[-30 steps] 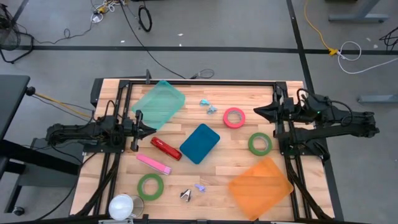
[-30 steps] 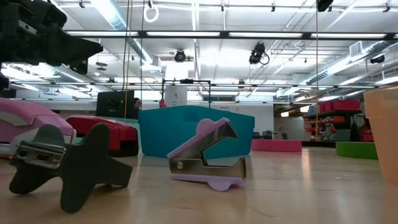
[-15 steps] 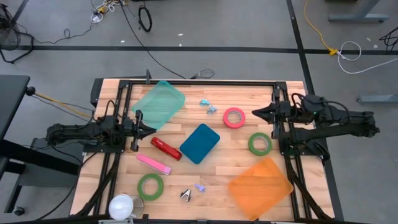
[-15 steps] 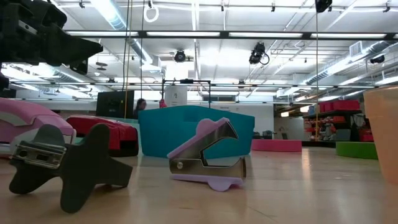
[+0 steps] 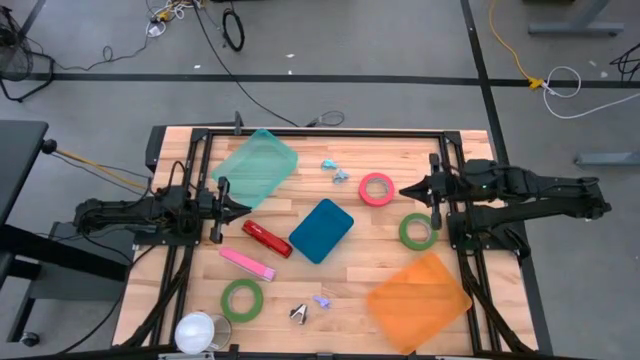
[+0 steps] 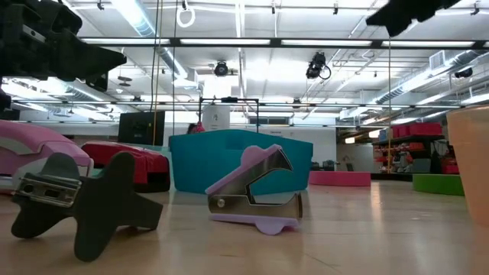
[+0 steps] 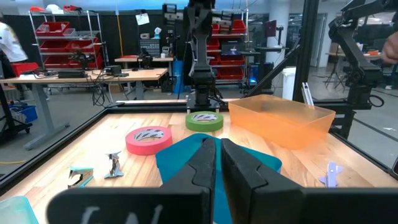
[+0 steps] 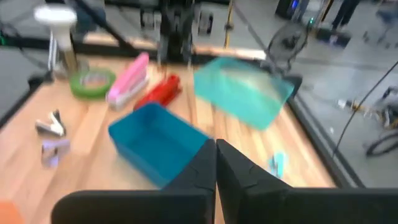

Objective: Pick and place Stapler, Stapler remover, tape
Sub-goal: Put the right green tape into the orange bin

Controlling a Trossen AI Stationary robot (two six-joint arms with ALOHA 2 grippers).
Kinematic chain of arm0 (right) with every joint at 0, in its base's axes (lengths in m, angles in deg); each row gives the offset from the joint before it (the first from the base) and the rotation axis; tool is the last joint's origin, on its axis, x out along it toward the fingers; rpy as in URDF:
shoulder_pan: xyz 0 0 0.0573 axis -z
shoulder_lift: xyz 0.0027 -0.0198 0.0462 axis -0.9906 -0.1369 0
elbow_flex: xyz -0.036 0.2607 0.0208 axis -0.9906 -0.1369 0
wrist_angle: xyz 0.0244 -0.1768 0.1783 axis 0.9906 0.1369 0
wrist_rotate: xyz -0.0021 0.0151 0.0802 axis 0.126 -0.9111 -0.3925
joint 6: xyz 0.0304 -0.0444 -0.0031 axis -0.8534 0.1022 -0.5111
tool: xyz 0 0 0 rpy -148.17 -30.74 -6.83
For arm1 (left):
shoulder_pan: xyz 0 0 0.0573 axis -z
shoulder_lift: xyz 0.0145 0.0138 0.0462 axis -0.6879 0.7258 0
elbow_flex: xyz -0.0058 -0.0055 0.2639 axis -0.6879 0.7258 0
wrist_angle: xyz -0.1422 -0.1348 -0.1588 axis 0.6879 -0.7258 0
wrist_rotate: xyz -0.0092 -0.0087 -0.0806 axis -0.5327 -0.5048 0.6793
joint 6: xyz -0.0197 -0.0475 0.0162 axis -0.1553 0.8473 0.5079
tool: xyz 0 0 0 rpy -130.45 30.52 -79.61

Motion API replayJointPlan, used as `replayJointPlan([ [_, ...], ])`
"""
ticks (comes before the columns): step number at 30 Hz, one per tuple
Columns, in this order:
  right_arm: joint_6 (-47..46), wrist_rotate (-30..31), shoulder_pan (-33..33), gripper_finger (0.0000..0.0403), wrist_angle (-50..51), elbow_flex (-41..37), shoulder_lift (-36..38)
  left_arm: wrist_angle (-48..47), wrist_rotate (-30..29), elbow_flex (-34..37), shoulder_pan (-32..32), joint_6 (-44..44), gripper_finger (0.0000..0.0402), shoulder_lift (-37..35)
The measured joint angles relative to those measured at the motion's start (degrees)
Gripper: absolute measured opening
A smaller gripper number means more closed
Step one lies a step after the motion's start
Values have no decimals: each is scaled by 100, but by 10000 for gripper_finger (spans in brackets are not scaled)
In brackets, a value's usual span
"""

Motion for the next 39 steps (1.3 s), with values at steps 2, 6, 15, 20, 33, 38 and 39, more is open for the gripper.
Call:
replayJointPlan([
  [2,0,0,-1,11,278,0,-54,0,-1,0,1,-1,30,1],
  [6,0,0,-1,11,649,0,-180,-1,-1,-1,-1,-1,30,1],
  [15,-245,-247,1,11,1085,-2,-492,-1,0,1,1,-1,30,1],
  [20,-498,-566,-1,11,1444,-7,-714,1,0,-1,-1,0,30,1],
  [33,239,-604,-1,11,2186,-11,-1466,1,-1,-1,1,0,30,0],
  [38,323,-603,-1,11,2223,-11,-1697,1,-2,-1,-1,0,30,-1],
  [39,323,-603,1,11,2223,-11,-1765,1,-2,0,-1,0,30,-1],
])
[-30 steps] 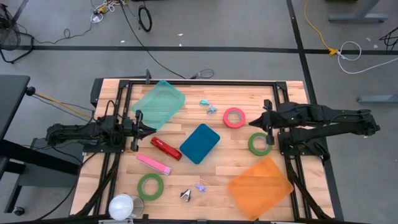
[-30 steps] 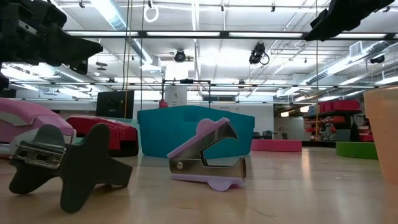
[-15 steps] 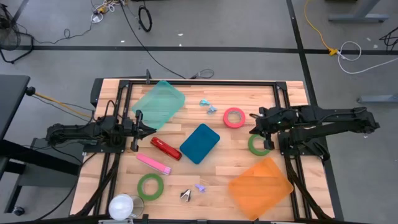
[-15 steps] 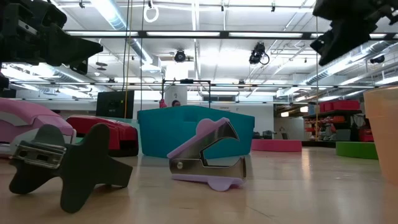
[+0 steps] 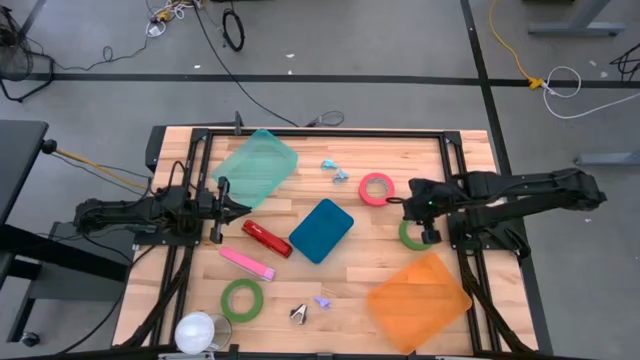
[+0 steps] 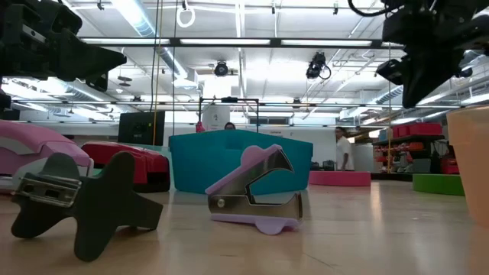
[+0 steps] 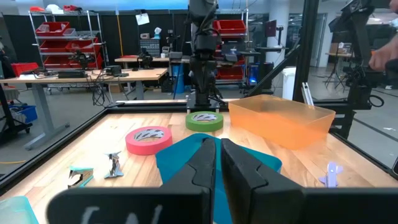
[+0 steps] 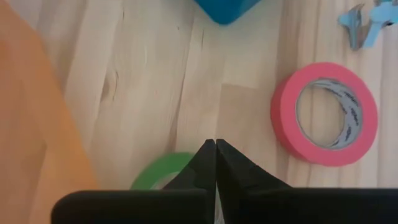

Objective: Pick and place Stapler, Stapler remover, tape
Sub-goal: Put the right green tape into the orange bin

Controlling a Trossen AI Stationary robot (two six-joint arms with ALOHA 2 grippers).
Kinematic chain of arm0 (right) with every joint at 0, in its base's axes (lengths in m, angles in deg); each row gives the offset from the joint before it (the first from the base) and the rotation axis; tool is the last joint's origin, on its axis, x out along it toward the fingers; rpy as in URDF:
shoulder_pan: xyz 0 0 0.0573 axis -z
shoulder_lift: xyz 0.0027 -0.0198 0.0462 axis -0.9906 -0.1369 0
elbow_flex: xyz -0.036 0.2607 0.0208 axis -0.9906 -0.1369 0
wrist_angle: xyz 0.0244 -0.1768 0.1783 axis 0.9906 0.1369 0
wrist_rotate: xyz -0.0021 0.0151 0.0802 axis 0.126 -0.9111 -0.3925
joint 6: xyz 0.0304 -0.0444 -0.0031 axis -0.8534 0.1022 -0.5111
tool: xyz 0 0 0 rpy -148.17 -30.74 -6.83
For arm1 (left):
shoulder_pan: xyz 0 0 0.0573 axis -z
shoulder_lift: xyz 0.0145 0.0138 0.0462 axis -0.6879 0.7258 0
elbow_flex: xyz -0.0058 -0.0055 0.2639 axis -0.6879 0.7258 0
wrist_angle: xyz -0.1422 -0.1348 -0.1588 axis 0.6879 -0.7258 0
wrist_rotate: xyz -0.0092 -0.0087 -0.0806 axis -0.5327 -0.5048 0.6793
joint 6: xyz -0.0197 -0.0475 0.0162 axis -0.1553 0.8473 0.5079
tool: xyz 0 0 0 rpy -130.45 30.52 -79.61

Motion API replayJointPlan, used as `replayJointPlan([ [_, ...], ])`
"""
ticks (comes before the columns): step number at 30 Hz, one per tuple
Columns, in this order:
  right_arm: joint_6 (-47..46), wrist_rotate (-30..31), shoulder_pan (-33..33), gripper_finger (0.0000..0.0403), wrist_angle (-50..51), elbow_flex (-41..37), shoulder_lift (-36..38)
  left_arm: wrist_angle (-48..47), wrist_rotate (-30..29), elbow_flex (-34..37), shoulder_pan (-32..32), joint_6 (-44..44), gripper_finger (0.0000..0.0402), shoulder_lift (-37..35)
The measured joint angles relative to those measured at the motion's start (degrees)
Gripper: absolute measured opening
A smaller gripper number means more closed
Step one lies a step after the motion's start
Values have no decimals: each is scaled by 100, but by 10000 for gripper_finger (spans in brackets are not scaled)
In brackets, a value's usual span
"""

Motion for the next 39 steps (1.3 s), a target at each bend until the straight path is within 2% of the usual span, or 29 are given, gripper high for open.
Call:
replayJointPlan([
  [8,-7,1,-1,11,-2,0,-561,-2,0,0,0,0,30,2],
  [17,-126,2,-2,11,-19,0,-786,0,0,-1,1,0,30,1],
  [24,-1493,4,0,11,-83,0,-786,0,0,0,0,-1,30,2],
  [30,-3389,-4,0,11,269,2,-786,0,0,0,0,0,30,0],
  [34,-3787,-122,0,11,402,2,-786,-2,2,0,0,0,30,0],
  [39,-3777,-222,0,11,398,2,-789,-1,0,-1,1,0,30,2],
])
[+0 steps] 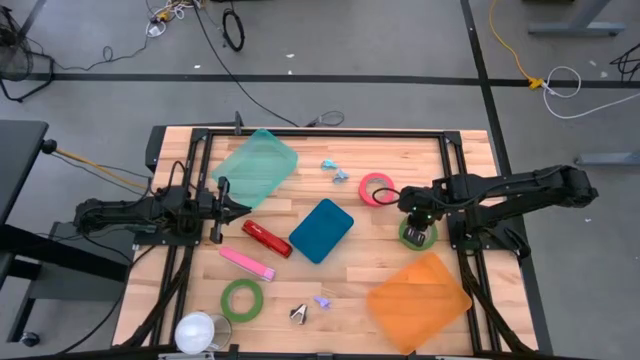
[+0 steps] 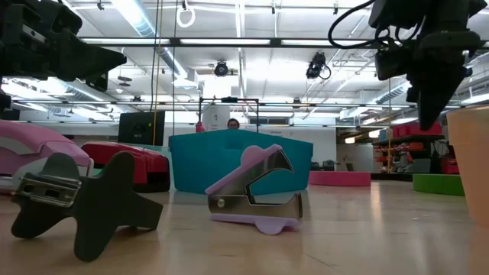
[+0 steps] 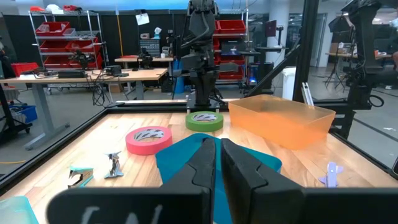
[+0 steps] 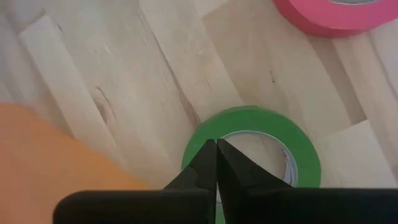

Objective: Pick and place Stapler, Stapler remover, tape
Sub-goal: Put the right green tape into the orange bin

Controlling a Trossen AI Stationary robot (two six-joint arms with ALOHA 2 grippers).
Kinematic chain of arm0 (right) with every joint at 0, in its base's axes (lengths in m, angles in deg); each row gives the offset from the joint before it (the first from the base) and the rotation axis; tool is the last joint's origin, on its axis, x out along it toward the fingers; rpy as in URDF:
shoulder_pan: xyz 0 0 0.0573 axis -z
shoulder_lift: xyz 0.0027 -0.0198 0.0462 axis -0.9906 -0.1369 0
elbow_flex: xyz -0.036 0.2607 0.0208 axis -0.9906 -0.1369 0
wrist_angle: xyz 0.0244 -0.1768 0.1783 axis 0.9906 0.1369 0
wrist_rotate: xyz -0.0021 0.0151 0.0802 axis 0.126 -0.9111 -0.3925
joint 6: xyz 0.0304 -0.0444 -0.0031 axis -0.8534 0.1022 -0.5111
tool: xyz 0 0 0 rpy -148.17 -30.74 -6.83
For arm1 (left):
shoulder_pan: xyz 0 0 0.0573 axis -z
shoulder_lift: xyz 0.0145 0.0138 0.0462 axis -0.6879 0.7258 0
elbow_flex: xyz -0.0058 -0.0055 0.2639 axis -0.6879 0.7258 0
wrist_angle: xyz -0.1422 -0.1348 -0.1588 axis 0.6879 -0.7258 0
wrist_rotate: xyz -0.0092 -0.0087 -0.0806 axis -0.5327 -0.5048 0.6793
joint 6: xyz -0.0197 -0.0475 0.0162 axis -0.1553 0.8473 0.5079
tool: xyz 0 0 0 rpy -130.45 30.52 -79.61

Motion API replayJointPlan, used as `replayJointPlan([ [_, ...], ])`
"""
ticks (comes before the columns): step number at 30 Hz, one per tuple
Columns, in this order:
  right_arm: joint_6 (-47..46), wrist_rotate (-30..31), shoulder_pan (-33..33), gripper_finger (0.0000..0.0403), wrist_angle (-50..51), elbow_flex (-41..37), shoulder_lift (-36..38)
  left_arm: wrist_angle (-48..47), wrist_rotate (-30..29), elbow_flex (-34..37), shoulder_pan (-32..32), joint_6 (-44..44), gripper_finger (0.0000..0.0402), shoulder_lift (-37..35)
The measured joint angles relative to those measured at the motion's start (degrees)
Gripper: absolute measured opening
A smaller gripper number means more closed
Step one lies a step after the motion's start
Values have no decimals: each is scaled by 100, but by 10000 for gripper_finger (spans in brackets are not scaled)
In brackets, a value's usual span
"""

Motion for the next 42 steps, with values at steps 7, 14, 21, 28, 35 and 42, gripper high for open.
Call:
replayJointPlan([
  [7,23,-82,0,11,-10,2,-206,1,2,1,-1,1,30,-1],
  [14,244,-88,0,11,-62,2,-551,0,2,0,-1,1,30,-1],
  [21,321,-77,0,11,-274,2,-668,-1,2,1,0,1,30,-2],
  [28,325,-77,0,11,-328,2,-668,1,2,-1,-1,-1,30,0],
  [35,325,-84,0,11,-359,2,-668,-1,2,0,-1,0,30,-1],
  [42,462,-90,0,11,-360,2,-668,0,1,0,0,-1,30,0],
])
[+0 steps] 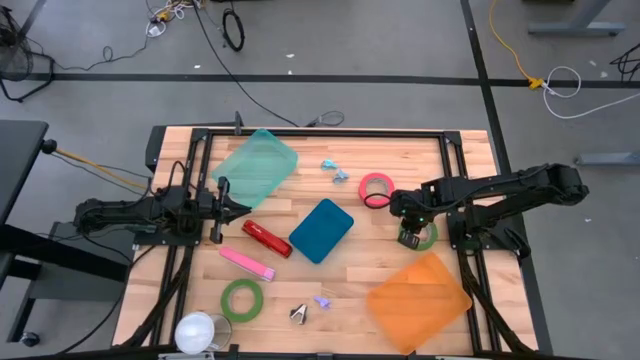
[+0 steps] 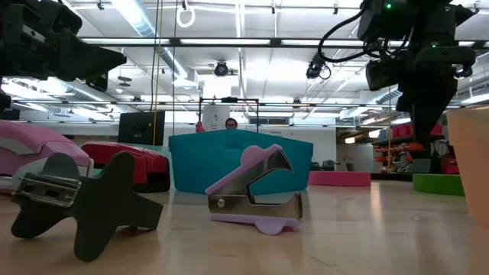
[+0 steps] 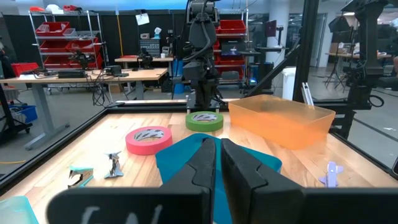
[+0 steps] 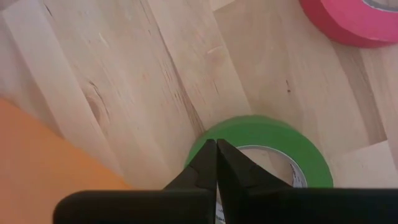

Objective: Pick and place Stapler, Stapler remover, tape
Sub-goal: Put the right green tape into the orange bin

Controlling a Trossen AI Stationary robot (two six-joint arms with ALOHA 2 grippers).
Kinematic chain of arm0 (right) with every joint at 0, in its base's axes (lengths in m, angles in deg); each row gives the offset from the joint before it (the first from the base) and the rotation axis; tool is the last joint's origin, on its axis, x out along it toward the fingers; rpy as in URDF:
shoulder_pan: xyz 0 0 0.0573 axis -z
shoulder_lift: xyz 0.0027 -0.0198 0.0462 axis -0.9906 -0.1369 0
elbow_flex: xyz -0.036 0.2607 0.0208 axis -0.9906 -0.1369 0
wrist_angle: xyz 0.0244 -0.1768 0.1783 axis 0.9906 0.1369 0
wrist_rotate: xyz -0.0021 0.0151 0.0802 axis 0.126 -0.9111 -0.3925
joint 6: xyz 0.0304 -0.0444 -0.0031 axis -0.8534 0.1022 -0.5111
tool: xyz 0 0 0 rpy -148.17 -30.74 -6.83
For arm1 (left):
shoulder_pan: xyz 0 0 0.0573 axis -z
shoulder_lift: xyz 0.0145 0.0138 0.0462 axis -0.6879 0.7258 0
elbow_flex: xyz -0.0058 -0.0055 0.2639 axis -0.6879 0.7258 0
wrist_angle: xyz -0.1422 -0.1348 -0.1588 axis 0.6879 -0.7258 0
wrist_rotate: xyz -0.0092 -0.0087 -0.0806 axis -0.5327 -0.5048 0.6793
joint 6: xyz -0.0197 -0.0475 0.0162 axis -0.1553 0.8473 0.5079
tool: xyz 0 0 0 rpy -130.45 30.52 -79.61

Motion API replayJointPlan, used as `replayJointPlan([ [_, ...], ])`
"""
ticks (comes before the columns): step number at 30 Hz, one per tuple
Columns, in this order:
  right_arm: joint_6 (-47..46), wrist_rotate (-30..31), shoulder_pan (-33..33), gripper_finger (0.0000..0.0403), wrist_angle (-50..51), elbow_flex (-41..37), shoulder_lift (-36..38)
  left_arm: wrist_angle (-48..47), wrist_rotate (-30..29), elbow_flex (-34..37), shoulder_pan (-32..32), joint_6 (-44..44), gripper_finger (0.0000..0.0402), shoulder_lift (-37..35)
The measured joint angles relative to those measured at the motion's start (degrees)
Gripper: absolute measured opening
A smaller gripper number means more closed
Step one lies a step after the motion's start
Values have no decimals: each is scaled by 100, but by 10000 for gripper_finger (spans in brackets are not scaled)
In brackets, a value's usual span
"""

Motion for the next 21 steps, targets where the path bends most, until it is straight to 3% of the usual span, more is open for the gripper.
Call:
replayJointPlan([
  [21,148,-2,0,11,-222,0,2,1,0,0,-1,1,30,1],
])
